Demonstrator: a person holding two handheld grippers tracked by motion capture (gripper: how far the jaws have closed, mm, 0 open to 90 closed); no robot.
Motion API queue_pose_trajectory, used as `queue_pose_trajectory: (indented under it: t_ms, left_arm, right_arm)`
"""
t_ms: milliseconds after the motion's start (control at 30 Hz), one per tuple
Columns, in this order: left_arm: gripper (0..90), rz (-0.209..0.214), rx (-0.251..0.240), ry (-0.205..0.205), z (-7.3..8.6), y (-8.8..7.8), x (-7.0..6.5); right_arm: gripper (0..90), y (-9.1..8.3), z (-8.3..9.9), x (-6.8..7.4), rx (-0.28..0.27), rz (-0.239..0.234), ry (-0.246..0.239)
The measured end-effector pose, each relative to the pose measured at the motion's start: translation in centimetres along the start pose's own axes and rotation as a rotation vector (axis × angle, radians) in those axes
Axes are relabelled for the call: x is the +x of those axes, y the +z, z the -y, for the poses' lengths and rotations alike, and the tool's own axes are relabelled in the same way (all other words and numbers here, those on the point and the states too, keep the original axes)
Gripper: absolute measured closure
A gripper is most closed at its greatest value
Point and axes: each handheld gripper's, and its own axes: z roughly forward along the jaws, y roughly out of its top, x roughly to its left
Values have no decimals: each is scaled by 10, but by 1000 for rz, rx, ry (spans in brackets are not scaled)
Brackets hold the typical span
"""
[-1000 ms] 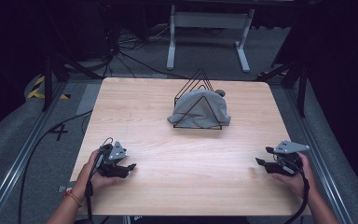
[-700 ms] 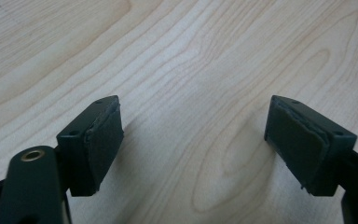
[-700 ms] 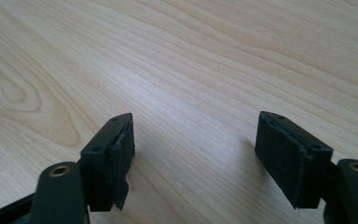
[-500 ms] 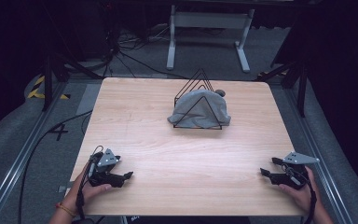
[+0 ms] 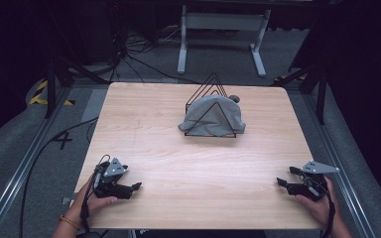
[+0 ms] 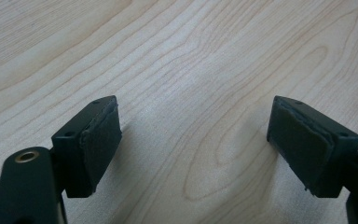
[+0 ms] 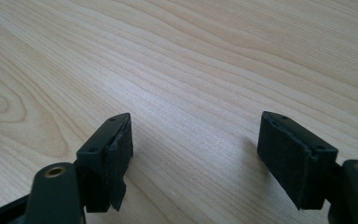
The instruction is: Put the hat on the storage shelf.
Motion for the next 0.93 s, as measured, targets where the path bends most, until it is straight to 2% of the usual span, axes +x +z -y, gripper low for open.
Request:
queue_pose_trajectory:
  t_ms: [933]
  left_arm:
    - [177, 4, 2, 2, 0, 0, 0]
  right_arm:
    - [273, -1, 0, -1, 3, 3, 7]
